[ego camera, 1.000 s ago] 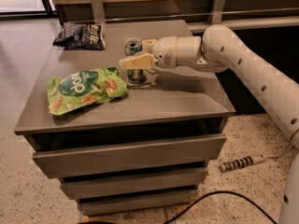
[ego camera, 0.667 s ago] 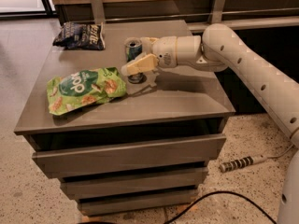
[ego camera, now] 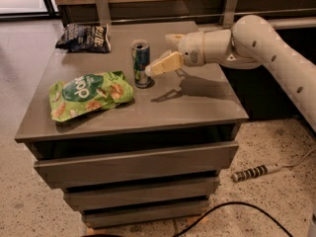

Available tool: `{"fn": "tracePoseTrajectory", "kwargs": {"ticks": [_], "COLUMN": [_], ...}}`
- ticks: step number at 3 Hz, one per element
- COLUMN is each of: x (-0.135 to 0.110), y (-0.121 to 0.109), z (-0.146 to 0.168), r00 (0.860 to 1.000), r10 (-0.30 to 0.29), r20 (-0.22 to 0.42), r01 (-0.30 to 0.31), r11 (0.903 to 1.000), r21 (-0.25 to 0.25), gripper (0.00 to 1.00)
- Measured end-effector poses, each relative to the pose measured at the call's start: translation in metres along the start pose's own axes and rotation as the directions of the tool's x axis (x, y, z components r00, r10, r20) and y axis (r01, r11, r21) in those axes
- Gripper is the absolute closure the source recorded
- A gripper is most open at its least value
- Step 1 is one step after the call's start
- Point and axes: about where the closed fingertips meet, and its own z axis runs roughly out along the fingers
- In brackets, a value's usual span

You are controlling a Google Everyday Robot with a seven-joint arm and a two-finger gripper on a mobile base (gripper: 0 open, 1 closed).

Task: Move redbull can near green rice chip bag

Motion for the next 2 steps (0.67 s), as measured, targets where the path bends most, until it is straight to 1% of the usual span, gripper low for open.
{"fn": "tracePoseTrajectory", "kwargs": {"ticks": [1, 2], "x": [0.0062, 0.0079], "y": [-0.0135, -0.0144], "z": [-0.0366, -0.0355], "r00": [0.998, 0.997], "r10": [-0.011, -0.013], "r20": [-0.065, -0.072], "r01": [0.015, 0.019], "r11": [0.9973, 0.9972], "r21": [0.072, 0.073], "gripper": [0.00, 0.00]}}
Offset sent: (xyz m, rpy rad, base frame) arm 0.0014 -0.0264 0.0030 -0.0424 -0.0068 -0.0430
